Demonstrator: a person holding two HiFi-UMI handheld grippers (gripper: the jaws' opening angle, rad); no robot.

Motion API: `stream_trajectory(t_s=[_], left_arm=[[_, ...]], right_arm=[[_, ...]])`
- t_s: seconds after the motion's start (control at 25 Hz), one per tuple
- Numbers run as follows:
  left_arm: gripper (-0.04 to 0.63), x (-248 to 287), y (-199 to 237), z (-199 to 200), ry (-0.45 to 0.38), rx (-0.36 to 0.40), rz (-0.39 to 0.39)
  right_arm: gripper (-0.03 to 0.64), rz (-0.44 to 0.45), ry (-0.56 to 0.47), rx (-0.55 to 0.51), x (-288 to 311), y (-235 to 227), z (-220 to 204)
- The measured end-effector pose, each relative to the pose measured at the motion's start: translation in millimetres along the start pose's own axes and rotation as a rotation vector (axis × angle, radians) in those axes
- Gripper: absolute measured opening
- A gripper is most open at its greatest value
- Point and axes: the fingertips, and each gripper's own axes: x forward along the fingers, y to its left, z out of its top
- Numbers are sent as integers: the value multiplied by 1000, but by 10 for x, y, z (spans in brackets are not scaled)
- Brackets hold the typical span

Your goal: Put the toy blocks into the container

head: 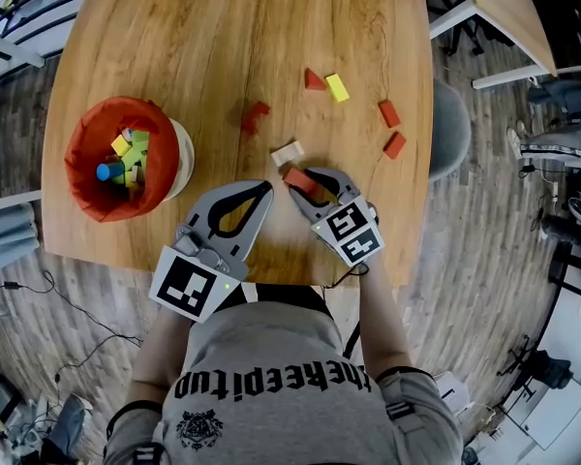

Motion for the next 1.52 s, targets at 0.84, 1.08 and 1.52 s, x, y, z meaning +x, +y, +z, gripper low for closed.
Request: stream_trajectory(t_s=[0.84, 1.08, 1.52], left_arm=[[12, -601, 44, 203, -67, 44, 45], [12, -930, 150, 256, -91, 54, 117], [12, -1484, 328, 278, -133, 54, 249]], right_arm=[[161, 3, -264, -70, -297, 474, 1118], [161, 38, -350, -128, -337, 712, 1582], [161, 112, -452, -257, -288, 1197, 2297]])
